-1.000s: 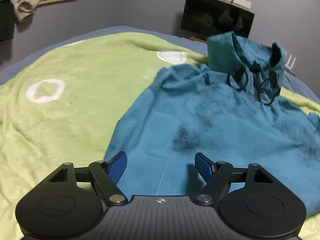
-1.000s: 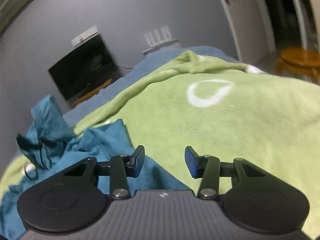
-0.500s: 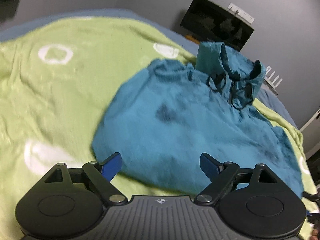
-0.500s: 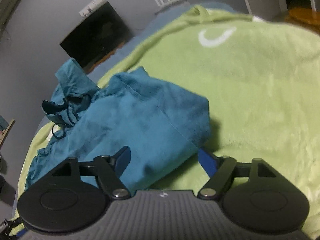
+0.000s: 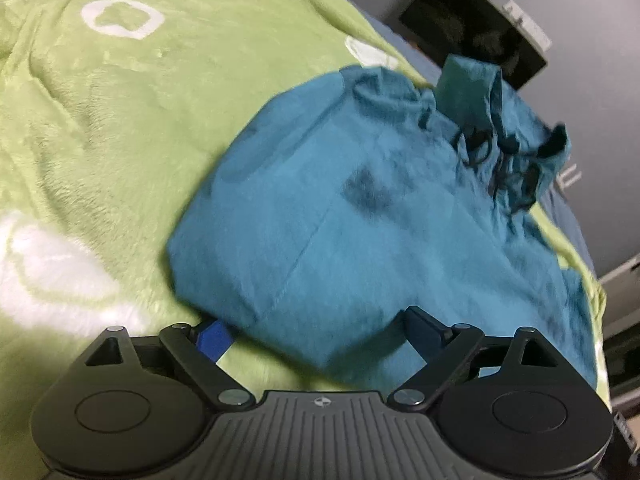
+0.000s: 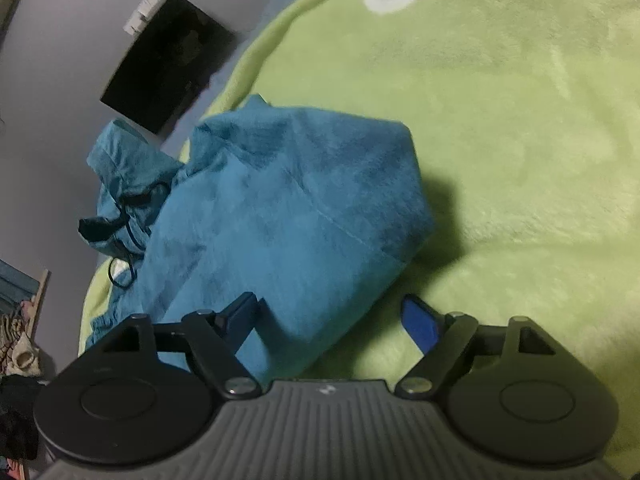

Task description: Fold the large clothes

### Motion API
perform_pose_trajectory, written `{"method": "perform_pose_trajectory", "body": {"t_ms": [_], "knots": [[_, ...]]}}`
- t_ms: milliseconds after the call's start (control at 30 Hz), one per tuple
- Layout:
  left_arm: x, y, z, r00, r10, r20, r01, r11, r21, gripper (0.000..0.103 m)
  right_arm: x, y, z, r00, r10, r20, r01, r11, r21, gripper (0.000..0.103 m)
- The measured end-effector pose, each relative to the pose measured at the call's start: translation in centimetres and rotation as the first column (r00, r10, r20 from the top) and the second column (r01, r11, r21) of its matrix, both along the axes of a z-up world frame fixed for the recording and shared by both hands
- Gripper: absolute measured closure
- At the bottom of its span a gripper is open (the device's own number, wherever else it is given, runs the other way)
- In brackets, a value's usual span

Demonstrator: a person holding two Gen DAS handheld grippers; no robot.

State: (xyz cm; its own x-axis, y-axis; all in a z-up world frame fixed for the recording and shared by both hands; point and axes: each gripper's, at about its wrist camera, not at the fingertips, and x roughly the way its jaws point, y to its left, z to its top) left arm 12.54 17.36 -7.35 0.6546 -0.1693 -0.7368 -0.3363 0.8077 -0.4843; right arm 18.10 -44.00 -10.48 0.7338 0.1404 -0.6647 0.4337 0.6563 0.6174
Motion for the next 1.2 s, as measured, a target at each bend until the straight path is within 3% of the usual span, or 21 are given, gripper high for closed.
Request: {"method": "perform_pose_trajectory", "body": {"t_ms": [133,200,233,267,300,400,467,733,867,1000,1100,1133,1167,1200], "knots": [[1.3,0.2,-0.8,0.999,0.037,0.025,-0.037,0.999,0.007,0.016,1.5,-0.2,-0.4,0.998,-0.025,0.061,0.027,0.999,-0.031,0.024],[1.5,0.2,-0.9,0.998,0.054,0.033,-0.055,0.998,0.029,0.041,2.0,-0.2,-0.9,0.997,-0.030,0.070,0.032,0.999,-0.034,0.028],[1.5,0.3,-0.8,0.997,0.068,0.031,-0.070,0.997,0.036,0.059,2.0,0.0,-0.9,0.996,-0.028,0.088,0.033,0.998,-0.052,0.034],[1.4,0.5,-0.7,0.996,0.074,0.039,-0.076,0.997,0.030,0.078,1.8,0.1,-0.7,0.994,-0.022,0.106,0.030,0.997,-0.071,0.054],[1.2,0.5,-0.3,0.996,0.069,0.058,-0.071,0.997,0.026,0.085,1.6,0.3,-0.3,0.992,-0.015,0.128,0.026,0.996,-0.083,0.073],[0.4,-0.2,1.2,0.993,0.026,0.114,-0.035,0.996,0.084,0.090,0.6,0.8,1.2,0.984,0.002,0.175,0.016,0.995,-0.098,0.087],[-0.4,-0.4,2.2,0.989,0.016,0.145,-0.029,0.995,0.090,0.092,-0.5,1.2,2.2,0.983,0.000,0.181,0.018,0.995,-0.100,0.091],[-4.5,0.4,6.0,0.985,-0.042,0.169,0.036,0.999,0.037,0.093,-6.1,0.8,6.7,0.989,-0.028,0.148,0.031,0.999,-0.021,0.092],[-5.7,0.8,7.0,0.990,-0.059,0.128,0.054,0.998,0.037,0.092,-8.2,1.6,9.3,0.994,0.041,0.104,-0.030,0.994,-0.106,0.091],[-5.6,0.3,7.4,0.996,-0.052,0.078,0.043,0.992,0.117,0.084,-8.4,2.4,10.0,0.998,0.044,0.038,-0.037,0.983,-0.181,0.088],[-6.0,0.4,7.9,0.997,0.007,0.074,-0.019,0.986,0.169,0.059,-8.5,1.8,9.9,0.999,-0.035,0.014,0.037,0.984,-0.177,0.073],[-6.3,0.6,8.2,0.996,0.034,0.081,-0.049,0.982,0.184,0.046,-8.7,1.6,9.9,0.998,-0.067,0.016,0.068,0.982,-0.178,0.069],[-6.7,0.7,8.7,0.992,0.079,0.094,-0.098,0.972,0.216,0.034,-9.1,1.4,10.0,0.995,-0.100,0.022,0.102,0.978,-0.180,0.058],[-7.1,0.8,9.0,0.988,0.109,0.111,-0.133,0.962,0.239,0.029,-9.4,1.1,10.2,0.990,-0.138,0.035,0.142,0.973,-0.185,0.044]]}}
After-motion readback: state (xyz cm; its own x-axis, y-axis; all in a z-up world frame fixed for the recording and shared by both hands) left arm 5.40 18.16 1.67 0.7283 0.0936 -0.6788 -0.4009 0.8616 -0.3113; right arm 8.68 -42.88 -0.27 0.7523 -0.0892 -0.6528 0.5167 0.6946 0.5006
